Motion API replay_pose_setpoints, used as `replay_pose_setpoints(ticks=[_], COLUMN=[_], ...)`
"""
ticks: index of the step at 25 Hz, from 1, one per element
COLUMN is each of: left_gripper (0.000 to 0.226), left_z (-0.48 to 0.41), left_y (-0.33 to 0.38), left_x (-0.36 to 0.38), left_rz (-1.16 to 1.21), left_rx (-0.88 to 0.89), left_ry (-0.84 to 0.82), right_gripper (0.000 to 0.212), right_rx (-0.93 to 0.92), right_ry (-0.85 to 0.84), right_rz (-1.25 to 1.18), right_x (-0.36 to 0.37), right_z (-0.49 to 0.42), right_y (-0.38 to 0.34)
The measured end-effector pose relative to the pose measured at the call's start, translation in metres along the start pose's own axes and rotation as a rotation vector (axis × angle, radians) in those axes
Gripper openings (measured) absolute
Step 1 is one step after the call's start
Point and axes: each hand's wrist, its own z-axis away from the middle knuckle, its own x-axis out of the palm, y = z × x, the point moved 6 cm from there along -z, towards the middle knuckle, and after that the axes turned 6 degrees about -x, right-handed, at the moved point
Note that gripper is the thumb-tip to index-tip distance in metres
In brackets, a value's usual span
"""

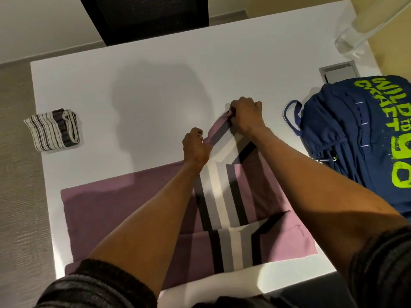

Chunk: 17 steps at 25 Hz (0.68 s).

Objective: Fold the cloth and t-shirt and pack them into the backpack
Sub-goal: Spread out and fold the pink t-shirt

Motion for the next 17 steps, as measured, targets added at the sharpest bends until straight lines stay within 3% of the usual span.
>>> replay_pose_setpoints(ticks=[3,5,7,9,13,17], left_gripper=[0.051,0.040,0.022,0.013,0.017,0.017], left_z=[-0.004,-0.001,0.011,0.029,0.065,0.082], left_y=[0.001,0.002,0.003,0.003,-0.012,-0.034], left_x=[-0.008,-0.011,-0.013,-0.014,0.003,0.022], left_rz=[0.127,0.096,-0.019,-0.151,-0.422,-0.660], left_rx=[-0.047,0.006,0.147,0.361,0.807,0.911], left_ry=[-0.081,-0.132,-0.141,-0.076,-0.019,-0.059], right_gripper=[0.014,0.010,0.006,0.015,0.027,0.015], right_rx=[-0.061,-0.118,-0.150,-0.165,-0.217,-0.249], right_ry=[0.050,0.106,0.172,0.211,0.161,0.022], right_rz=[-0.243,-0.305,-0.341,-0.358,-0.231,-0.080], right_x=[-0.020,-0.030,-0.029,-0.021,0.013,0.047], right_z=[0.023,0.053,0.092,0.131,0.188,0.211], right_y=[0.007,0.010,0.014,0.019,0.031,0.038])
